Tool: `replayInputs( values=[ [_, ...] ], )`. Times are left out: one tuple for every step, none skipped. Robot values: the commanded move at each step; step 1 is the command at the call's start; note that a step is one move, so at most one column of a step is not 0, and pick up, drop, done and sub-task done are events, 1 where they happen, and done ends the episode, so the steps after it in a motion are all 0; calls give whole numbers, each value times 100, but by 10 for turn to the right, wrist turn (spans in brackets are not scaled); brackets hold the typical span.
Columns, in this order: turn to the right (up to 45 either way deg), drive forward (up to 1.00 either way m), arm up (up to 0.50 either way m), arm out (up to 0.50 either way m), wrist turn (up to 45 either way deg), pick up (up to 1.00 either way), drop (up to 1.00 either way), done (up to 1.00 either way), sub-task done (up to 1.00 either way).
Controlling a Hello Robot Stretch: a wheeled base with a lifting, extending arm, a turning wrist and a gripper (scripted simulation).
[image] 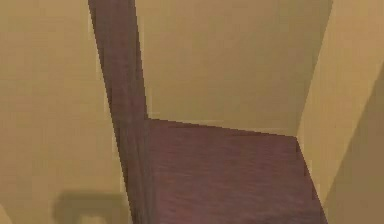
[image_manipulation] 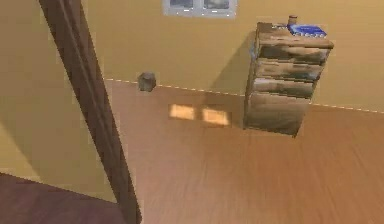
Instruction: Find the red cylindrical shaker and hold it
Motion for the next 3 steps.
replayInputs(
  values=[
    [120, 0, 0, 0, 0, 0, 0, 0, 0],
    [0, 75, 0, 0, 0, 0, 0, 0, 0],
    [-360, 0, 0, 0, 0, 0, 0, 0, 0]
  ],
)
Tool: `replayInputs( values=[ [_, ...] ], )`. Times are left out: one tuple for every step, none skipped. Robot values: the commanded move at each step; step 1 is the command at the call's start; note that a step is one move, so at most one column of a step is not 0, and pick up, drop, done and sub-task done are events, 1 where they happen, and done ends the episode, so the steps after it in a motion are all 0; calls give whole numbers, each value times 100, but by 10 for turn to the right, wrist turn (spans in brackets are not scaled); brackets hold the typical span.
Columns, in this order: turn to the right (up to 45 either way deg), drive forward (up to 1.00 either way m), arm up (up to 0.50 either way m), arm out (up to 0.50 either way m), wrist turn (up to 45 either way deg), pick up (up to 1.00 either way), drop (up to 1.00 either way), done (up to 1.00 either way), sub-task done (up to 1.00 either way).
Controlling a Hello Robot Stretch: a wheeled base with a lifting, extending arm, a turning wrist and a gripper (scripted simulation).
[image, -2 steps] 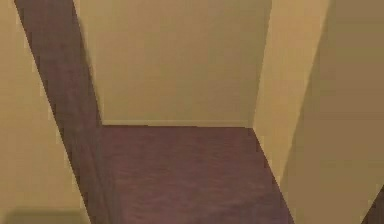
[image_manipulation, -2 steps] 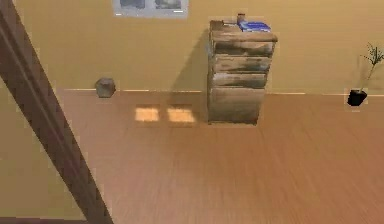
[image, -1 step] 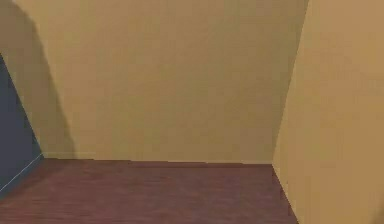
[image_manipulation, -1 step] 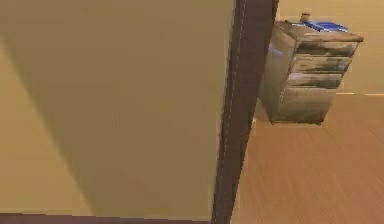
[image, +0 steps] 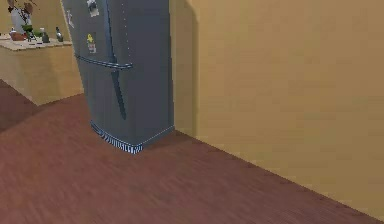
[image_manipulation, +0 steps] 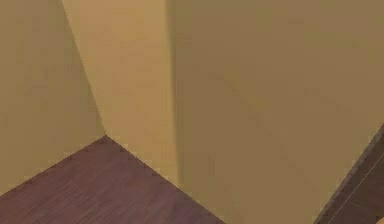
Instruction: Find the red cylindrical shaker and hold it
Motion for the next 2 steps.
replayInputs(
  values=[
    [0, 15, 0, 0, 0, 0, 0, 0, 0],
    [-450, 0, 0, 0, 0, 0, 0, 0, 0]
  ],
)
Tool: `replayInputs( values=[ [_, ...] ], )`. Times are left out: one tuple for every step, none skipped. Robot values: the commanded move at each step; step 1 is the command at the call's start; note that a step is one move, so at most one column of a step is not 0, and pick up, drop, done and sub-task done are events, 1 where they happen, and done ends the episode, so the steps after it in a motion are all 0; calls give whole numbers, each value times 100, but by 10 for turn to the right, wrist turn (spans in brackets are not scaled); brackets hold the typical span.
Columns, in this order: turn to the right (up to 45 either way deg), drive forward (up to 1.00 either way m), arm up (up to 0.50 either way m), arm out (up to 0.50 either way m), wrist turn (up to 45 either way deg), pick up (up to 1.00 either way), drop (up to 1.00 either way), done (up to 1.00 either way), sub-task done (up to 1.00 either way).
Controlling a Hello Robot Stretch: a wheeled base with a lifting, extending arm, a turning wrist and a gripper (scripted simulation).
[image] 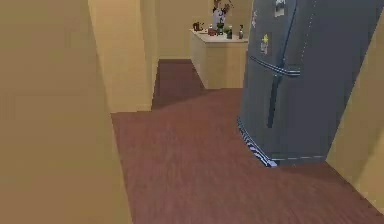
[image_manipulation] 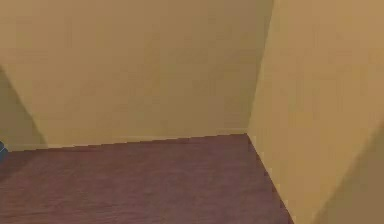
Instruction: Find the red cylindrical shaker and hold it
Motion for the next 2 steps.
replayInputs(
  values=[
    [0, 100, 0, 0, 0, 0, 0, 0, 0],
    [-30, 0, 0, 0, 0, 0, 0, 0, 0]
  ],
)
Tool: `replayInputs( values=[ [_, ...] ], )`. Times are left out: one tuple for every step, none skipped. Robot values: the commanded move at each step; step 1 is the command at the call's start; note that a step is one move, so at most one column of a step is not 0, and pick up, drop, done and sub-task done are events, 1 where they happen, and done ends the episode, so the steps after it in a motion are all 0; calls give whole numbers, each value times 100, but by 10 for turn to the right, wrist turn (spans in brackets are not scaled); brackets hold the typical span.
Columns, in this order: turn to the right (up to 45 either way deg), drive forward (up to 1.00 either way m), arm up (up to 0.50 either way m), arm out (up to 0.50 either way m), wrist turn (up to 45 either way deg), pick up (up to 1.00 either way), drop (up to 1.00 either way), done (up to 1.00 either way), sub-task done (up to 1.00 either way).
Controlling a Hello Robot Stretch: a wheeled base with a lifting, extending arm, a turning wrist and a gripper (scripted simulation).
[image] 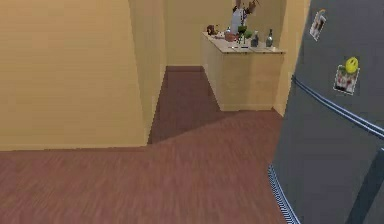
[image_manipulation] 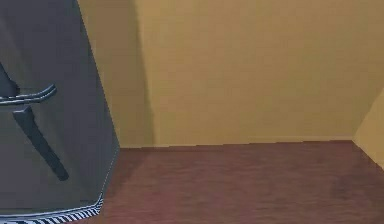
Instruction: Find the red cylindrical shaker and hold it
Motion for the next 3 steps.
replayInputs(
  values=[
    [0, 100, 0, 0, 0, 0, 0, 0, 0],
    [0, 100, 0, 0, 0, 0, 0, 0, 0],
    [0, 100, 0, 0, 0, 0, 0, 0, 0]
  ],
)
